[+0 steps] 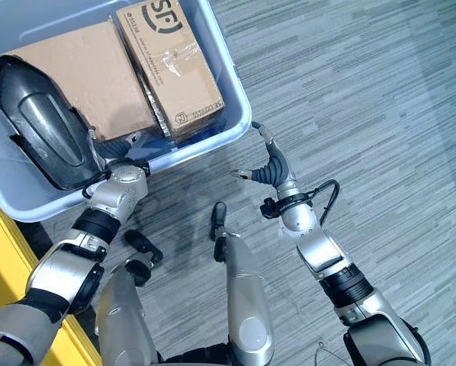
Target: Move parts from the plastic box to the shelf.
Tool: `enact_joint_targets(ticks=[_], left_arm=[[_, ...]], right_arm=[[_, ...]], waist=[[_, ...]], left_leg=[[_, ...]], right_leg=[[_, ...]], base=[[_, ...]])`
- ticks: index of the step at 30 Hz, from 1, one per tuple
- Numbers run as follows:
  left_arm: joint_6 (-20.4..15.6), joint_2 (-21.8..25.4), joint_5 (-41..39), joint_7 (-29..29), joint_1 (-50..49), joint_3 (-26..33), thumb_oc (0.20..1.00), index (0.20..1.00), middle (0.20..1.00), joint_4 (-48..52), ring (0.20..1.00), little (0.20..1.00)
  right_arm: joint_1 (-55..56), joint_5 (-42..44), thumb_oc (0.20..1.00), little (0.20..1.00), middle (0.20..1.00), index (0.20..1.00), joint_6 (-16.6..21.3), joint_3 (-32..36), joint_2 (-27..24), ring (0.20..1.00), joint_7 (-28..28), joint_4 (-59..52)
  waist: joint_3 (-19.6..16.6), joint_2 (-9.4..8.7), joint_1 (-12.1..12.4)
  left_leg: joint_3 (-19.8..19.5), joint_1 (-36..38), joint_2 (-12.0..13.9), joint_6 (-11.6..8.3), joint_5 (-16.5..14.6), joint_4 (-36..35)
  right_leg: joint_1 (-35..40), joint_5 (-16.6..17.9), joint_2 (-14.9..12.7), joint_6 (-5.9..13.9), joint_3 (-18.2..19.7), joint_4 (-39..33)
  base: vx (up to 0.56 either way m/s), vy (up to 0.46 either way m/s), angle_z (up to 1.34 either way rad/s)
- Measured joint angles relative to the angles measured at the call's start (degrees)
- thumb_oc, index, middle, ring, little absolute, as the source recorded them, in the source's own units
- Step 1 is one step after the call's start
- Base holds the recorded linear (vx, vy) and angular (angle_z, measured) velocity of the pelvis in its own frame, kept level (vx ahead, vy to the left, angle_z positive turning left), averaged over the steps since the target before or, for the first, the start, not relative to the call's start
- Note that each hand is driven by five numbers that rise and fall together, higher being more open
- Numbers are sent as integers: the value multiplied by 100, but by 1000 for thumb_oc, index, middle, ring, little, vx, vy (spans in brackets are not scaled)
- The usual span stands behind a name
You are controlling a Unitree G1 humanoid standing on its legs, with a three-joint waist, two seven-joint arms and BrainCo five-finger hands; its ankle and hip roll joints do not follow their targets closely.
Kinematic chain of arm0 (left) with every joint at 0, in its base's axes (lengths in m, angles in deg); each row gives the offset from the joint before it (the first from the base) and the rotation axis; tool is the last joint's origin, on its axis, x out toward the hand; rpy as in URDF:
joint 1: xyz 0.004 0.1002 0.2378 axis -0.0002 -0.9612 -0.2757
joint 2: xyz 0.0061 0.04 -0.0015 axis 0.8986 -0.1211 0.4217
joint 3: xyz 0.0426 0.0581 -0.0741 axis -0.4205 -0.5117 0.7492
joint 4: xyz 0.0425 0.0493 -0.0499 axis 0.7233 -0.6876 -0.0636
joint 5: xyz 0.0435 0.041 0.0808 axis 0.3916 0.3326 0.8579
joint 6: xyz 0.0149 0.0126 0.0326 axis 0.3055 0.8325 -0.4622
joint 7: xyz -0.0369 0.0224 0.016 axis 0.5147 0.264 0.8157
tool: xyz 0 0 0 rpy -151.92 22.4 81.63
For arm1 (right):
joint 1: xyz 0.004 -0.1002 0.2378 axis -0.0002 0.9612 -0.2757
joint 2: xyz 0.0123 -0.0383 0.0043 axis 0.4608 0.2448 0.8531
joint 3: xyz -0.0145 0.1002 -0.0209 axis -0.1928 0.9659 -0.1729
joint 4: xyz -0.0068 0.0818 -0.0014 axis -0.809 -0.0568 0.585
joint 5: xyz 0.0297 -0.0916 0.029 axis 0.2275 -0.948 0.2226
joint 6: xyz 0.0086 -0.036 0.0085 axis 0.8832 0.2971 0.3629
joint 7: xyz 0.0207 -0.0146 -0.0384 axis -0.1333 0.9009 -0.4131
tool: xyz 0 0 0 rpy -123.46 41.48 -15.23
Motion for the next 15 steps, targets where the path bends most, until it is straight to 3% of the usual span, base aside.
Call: enact_joint_targets(ticks=[9,15], left_arm=[[-2,262,268,-27,412,-14,1000,1000,1000,-280,1000,1000],[6,308,1119,577,468,-388,1000,1000,1000,-279,1000,1000]], right_arm=[[-165,116,1000,1000,1000,1000,-170,-8,-75,1000,-128,0],[-159,172,1000,1000,1000,1000,-171,-24,-74,1000,-198,0]], waist=[[-4,-7,-72],[-4,-7,-81]], left_leg=[[-5,-243,67,8,-46,129],[-4,-296,59,10,-47,165]], right_leg=[[-275,-29,3,-34,28,144],[-317,-26,-4,-37,29,143]], base=[[-1,-19,-2],[0,0,0]])
